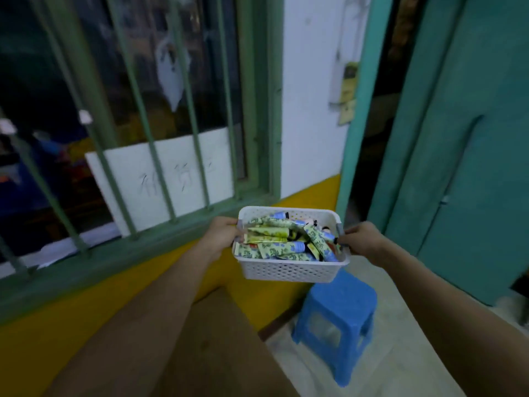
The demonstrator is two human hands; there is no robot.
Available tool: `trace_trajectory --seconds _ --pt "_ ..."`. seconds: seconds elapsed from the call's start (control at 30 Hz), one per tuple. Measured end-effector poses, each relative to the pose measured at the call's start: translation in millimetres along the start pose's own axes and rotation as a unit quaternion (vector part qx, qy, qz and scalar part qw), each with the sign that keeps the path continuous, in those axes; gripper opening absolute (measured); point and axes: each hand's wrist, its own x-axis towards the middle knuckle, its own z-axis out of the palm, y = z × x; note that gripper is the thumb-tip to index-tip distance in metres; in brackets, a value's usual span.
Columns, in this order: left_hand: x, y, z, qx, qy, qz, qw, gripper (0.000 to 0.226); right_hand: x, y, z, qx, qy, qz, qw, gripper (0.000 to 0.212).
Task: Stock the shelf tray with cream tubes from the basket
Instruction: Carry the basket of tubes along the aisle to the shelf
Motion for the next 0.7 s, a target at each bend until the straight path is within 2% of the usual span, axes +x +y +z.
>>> trace_trajectory --seconds 0.1,0.17,0.23,0.3,0.4,0.63,0.7 --pt "8.8 51.1 49.8 -0.011 -0.021 0.032 0.999 0.026 0.7 11.0 -65.3 0.013 0.049 -0.001 0.999 0.013" --pt "13.9 83.6 89.9 -0.015 -0.037 0.058 0.998 0.023 1.3 21.0 -110.9 0.02 0.077 0.007 0.997 0.021" --pt "19.0 112.8 136.6 -0.023 -0.052 0.078 0.995 0.021 5.0 39.3 -159.5 0.037 0.103 0.015 0.994 0.02" --pt "22.6 138.2 184.4 -0.049 -0.068 0.077 0.993 0.023 7.8 62.3 -207.5 0.047 0.12 0.02 0.991 0.012" --pt "22.9 174.9 263.3 -0.089 -0.113 0.062 0.988 0.024 10.1 104.7 -280.9 0.067 0.147 0.034 0.986 0.014" --pt "5.1 250.6 453.6 -0.134 -0.217 0.077 0.964 0.027 -4.6 186.2 -437.8 0.105 0.265 0.065 0.956 0.005" --pt "0.4 272.0 504.4 -0.133 -0.243 0.086 0.957 0.026 -10.1 207.1 -478.4 0.126 0.295 0.073 0.944 0.022"
